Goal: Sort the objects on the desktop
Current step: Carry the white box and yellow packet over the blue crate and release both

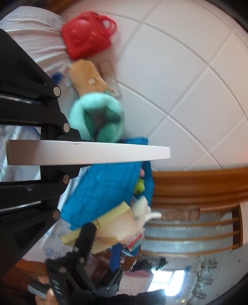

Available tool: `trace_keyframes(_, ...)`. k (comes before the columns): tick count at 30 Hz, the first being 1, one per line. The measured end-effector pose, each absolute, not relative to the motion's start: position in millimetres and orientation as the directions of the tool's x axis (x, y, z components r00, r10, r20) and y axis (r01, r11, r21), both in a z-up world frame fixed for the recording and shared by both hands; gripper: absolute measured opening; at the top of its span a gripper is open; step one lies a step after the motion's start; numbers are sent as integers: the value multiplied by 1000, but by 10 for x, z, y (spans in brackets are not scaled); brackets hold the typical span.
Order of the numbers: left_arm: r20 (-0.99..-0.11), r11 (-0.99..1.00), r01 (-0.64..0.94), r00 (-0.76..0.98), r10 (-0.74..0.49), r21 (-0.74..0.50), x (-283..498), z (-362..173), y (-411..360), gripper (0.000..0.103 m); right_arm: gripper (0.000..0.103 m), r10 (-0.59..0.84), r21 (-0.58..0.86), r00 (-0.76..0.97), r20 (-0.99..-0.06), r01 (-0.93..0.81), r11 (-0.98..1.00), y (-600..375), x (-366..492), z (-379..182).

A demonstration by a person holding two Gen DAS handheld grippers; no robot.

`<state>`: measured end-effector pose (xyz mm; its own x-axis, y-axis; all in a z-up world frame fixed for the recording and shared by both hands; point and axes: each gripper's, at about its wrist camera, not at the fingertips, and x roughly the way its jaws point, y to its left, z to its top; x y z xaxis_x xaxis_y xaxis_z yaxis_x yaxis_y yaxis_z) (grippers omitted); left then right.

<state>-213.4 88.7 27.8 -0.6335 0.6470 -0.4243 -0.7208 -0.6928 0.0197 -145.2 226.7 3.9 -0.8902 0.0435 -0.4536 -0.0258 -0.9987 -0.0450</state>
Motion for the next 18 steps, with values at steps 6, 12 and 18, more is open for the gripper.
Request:
trace_keyframes(6,-398,-635,-772,-593,700,32,-2132,471,1520,12,101,108,-23,-911,-399,-107,-994,2809,-1363,211)
trace_keyframes(12,-371,-643,-765,-607,703,34,-2122,603,2198,12,102,131,-21,-921,-366,-132,-991,3630,-1380,444)
trace_keyframes(18,-370,-678,-735,-635,679,18,-2263,754,3021,12,102,141,-40,-911,-387,-136,-990,4631,-1590,758)
